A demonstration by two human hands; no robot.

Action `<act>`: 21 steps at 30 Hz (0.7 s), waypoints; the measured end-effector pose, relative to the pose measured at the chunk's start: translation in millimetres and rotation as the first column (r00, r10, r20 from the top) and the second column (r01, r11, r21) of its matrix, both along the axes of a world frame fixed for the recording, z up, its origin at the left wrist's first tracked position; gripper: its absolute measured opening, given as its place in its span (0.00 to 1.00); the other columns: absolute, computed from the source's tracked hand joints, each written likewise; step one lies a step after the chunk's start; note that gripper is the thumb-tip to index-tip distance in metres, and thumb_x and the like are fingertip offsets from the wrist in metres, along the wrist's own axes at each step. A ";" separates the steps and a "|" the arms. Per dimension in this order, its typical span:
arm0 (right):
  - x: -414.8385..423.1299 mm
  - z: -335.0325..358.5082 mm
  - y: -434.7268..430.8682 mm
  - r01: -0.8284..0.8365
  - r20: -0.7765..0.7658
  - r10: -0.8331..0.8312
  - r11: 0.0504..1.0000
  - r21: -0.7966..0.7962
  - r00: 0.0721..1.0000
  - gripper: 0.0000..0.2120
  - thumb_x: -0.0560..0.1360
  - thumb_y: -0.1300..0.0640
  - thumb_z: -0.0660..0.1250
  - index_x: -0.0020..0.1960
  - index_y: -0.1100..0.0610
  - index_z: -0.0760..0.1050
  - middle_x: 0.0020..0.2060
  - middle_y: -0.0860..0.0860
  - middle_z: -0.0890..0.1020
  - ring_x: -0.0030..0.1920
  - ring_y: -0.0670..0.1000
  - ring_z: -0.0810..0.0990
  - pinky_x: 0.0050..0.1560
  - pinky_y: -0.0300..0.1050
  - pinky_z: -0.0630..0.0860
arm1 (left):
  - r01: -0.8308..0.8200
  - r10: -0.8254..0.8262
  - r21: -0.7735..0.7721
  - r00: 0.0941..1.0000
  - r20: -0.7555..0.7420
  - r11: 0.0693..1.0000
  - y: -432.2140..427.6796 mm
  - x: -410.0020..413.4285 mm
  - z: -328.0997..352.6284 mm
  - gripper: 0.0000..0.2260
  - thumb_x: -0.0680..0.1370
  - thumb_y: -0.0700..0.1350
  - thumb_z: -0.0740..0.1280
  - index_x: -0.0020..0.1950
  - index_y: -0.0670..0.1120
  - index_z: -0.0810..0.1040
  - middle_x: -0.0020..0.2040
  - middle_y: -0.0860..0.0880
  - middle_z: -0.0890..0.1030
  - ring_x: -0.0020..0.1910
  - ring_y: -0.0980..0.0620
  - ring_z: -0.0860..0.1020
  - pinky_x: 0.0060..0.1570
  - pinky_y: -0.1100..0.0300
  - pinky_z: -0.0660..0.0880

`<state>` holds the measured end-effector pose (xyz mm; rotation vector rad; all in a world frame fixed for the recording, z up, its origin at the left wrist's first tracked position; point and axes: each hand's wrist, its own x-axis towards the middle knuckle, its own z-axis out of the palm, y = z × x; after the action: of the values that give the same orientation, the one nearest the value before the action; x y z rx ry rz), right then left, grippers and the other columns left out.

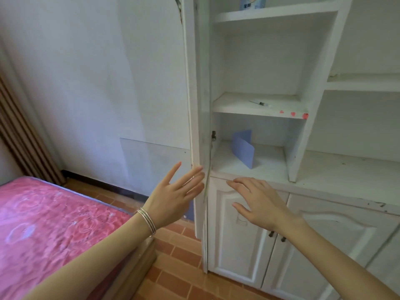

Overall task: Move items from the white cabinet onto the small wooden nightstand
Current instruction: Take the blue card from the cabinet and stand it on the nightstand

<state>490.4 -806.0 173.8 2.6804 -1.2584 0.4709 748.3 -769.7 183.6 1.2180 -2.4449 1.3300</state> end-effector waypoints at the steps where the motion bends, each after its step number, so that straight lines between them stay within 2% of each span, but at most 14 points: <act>1: 6.6 0.8 0.4 -0.005 0.001 0.005 1.000 0.003 1.000 0.25 0.73 0.43 0.54 0.67 0.52 0.67 0.60 0.50 0.76 0.59 0.52 0.74 0.57 0.50 0.71 | -0.017 0.017 -0.001 1.000 -0.008 1.000 1.9 8.0 0.7 0.25 0.67 0.44 0.71 0.64 0.46 0.75 0.71 0.44 0.68 0.74 0.44 0.54 0.68 0.37 0.51; 5: 32.5 0.7 4.4 -0.033 -0.012 0.033 0.999 -0.003 0.999 0.25 0.73 0.43 0.53 0.66 0.52 0.69 0.59 0.50 0.76 0.59 0.53 0.75 0.57 0.50 0.72 | -0.105 0.105 0.005 0.993 -0.053 0.994 8.9 34.7 -1.8 0.22 0.68 0.45 0.70 0.62 0.46 0.77 0.71 0.44 0.67 0.74 0.45 0.54 0.68 0.37 0.52; 9: 47.1 -2.3 5.1 -0.047 -0.033 0.047 0.999 0.009 0.998 0.29 0.72 0.41 0.49 0.69 0.52 0.66 0.63 0.50 0.74 0.63 0.52 0.71 0.61 0.48 0.67 | -0.154 0.155 0.014 0.986 -0.069 0.988 10.3 61.1 -2.5 0.23 0.69 0.43 0.69 0.64 0.46 0.76 0.72 0.44 0.65 0.74 0.45 0.53 0.67 0.36 0.54; 12: 52.3 -0.6 3.2 -0.053 -0.031 0.053 0.999 0.010 0.998 0.30 0.72 0.41 0.47 0.70 0.52 0.64 0.65 0.50 0.72 0.65 0.51 0.69 0.63 0.47 0.65 | -0.139 0.140 0.019 0.989 -0.056 0.990 9.0 63.8 -0.8 0.24 0.69 0.42 0.68 0.65 0.47 0.74 0.73 0.44 0.64 0.74 0.45 0.52 0.68 0.35 0.53; 16: 51.4 1.2 -1.2 -0.037 -0.034 0.038 0.999 0.018 0.999 0.29 0.73 0.41 0.48 0.69 0.52 0.65 0.64 0.51 0.73 0.63 0.52 0.71 0.61 0.50 0.68 | -0.105 0.105 0.005 0.986 -0.127 0.994 7.1 57.3 -4.6 0.21 0.68 0.43 0.70 0.61 0.45 0.78 0.70 0.43 0.69 0.74 0.44 0.55 0.67 0.36 0.54; 21: 36.9 -1.2 -6.8 -0.003 -0.027 0.003 1.000 0.016 1.000 0.27 0.73 0.42 0.51 0.68 0.52 0.66 0.61 0.50 0.74 0.60 0.53 0.73 0.58 0.50 0.71 | -0.061 0.057 -0.014 0.979 -0.195 0.998 6.8 54.7 -15.8 0.18 0.69 0.39 0.64 0.58 0.42 0.78 0.69 0.40 0.69 0.73 0.41 0.56 0.68 0.39 0.56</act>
<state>527.2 -812.8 172.6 2.6926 -1.2565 0.4256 803.0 -762.9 167.8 1.3566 -2.2726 1.1832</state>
